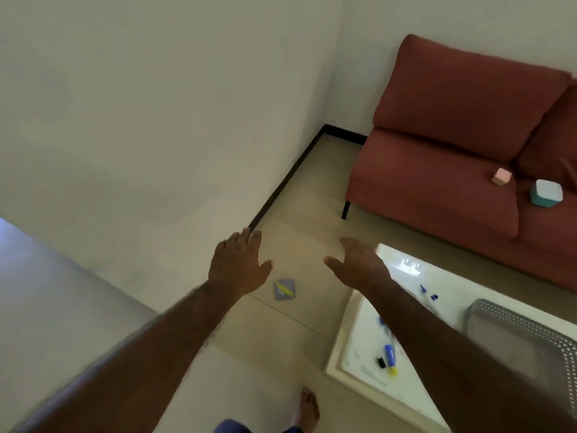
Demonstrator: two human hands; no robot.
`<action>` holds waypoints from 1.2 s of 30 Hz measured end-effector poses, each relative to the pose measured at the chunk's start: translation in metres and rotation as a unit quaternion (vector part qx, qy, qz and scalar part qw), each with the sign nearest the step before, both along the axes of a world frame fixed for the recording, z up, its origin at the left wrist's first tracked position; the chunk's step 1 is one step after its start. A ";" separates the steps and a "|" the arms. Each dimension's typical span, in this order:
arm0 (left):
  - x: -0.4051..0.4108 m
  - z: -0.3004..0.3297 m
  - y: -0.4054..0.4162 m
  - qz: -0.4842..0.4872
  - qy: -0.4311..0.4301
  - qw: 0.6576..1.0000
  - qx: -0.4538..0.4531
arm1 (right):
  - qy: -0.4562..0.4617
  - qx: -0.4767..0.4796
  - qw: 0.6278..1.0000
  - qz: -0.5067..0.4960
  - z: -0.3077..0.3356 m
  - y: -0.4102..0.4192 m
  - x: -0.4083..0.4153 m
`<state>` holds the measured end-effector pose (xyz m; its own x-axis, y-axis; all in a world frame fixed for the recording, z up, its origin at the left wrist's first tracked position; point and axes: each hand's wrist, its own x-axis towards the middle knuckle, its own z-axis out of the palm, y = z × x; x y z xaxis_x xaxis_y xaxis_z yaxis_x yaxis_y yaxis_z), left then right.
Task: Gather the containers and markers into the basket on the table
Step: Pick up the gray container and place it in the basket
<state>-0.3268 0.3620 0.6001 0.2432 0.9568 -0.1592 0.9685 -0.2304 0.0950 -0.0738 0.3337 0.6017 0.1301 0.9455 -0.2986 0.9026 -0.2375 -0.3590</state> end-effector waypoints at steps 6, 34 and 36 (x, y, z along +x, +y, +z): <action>-0.007 -0.026 0.051 -0.001 -0.001 0.998 -0.056 | 0.002 -0.048 0.999 -0.011 -0.019 0.046 -0.010; 0.014 -0.500 0.273 0.050 -0.006 0.927 -0.370 | 0.136 -0.265 0.937 -0.181 -0.496 0.236 -0.063; 0.027 -0.562 0.277 0.041 -0.006 0.929 -0.367 | 0.138 -0.266 0.936 -0.183 -0.561 0.240 -0.062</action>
